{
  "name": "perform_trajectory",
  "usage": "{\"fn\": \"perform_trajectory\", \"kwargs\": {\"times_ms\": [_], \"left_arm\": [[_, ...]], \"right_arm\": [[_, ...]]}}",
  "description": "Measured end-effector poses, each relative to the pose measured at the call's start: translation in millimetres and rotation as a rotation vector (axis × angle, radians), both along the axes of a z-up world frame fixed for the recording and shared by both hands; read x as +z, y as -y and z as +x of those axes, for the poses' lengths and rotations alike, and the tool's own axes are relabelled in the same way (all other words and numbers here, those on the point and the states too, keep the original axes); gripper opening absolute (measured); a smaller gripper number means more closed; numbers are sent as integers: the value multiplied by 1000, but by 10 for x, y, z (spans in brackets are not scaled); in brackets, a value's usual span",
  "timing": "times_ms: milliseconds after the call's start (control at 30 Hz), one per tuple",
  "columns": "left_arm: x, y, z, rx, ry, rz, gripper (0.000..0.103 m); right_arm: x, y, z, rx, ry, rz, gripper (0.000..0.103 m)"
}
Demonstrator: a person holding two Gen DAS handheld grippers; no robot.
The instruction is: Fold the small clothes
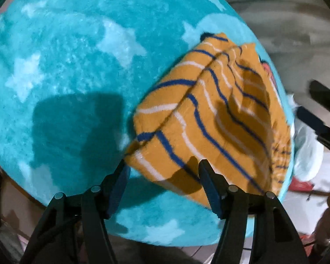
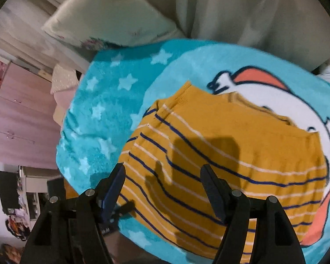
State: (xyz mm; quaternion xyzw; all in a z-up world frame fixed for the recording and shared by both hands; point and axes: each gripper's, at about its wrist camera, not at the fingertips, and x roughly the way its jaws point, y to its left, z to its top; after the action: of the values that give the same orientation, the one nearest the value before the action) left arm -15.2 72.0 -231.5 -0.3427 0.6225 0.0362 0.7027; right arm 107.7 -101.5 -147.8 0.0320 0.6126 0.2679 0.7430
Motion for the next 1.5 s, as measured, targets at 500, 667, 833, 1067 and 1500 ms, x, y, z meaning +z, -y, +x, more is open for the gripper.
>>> {"fn": "perform_trajectory", "kwargs": {"times_ms": [500,667,833,1067,1500], "left_arm": [[51,-133,-12,-25,100,-239,14],[263,-31,26,-87,154,-183,13],[447,121,66,-94,200,-124,12],[739,389,-20,-77,181,11,11],[1941,1726,-39,-328,262,353,11]], "right_arm": [[-812,-1161,455,91,-291,-256,75],[-967,-1370,427,125,-308,-333,77],[-1019,-1589,374,180,-238,-475,62],[-808,-1336,311,243,-188,-400,14],[336,285,380,125,-136,139,13]]}}
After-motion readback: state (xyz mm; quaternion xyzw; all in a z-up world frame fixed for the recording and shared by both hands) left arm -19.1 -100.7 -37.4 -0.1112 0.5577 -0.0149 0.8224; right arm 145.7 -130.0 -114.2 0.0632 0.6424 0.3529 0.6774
